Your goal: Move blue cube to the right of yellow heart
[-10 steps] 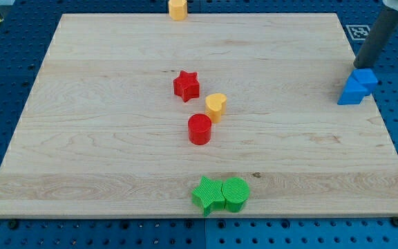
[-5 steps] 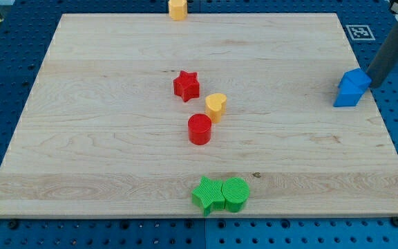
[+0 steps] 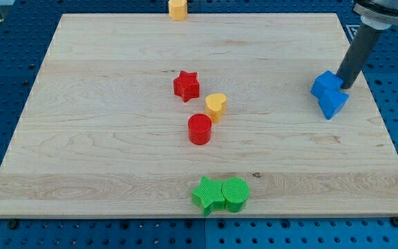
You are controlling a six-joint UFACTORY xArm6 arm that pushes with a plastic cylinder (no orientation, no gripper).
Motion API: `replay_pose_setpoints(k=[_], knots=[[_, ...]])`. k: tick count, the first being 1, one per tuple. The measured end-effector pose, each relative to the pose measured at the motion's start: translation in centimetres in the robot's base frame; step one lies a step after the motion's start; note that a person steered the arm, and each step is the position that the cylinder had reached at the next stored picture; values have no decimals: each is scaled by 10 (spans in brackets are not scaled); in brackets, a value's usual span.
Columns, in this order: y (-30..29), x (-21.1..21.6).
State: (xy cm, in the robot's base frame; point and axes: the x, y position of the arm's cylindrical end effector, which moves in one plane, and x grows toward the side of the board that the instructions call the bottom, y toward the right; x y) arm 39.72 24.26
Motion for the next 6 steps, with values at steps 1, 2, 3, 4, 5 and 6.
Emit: replay_pose_setpoints(k=[1,2,3,4,5,6], knots=[[-20,6],[-36,12],[-50,14],[-62,18],[-75,22],[-87,27]])
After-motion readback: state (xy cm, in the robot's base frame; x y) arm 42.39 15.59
